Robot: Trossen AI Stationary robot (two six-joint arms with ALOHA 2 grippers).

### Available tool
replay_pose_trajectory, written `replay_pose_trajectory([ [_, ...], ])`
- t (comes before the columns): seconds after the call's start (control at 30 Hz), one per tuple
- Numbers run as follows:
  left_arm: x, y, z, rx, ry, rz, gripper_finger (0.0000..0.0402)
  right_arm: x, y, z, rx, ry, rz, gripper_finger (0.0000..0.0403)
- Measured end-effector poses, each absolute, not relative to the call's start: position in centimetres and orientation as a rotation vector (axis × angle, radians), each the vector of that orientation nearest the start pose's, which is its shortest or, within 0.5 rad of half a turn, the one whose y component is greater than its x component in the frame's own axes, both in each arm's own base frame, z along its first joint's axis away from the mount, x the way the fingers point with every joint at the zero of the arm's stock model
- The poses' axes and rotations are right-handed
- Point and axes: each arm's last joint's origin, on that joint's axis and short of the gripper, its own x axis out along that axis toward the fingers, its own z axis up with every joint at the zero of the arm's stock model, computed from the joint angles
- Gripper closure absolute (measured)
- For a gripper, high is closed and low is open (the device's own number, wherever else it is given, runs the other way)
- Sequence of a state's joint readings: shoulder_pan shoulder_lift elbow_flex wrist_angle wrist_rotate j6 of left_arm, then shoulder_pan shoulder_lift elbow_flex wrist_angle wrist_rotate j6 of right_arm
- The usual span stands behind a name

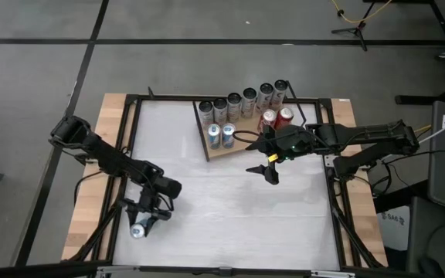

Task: Place canned beverage on shelf
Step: Put the blue soda can on the shelf aligned with the other blue soda cans

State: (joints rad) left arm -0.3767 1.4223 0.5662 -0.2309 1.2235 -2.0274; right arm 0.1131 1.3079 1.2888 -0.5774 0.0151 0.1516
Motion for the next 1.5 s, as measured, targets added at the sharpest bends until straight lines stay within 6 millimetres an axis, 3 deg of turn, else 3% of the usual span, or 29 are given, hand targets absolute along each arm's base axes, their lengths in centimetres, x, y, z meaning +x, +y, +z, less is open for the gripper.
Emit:
replay_pose_trajectory([
  [0.3,18.8,-10.3,14.0,-1.785,2.280,0.220,0.0182,27.6,3.1,35.9,0.109,0.601,0.050,0.0056],
  [0.67,18.7,-10.3,13.9,-1.787,2.264,0.243,0.0127,27.6,3.1,35.9,0.108,0.601,0.050,0.0056],
  [1.17,18.8,-10.3,14.0,-1.780,2.265,0.215,0.0122,27.6,3.1,35.9,0.108,0.601,0.050,0.0056],
  [1.5,18.5,-10.0,15.8,-1.787,2.045,0.210,0.0126,27.6,3.1,35.9,0.108,0.601,0.050,0.0056],
])
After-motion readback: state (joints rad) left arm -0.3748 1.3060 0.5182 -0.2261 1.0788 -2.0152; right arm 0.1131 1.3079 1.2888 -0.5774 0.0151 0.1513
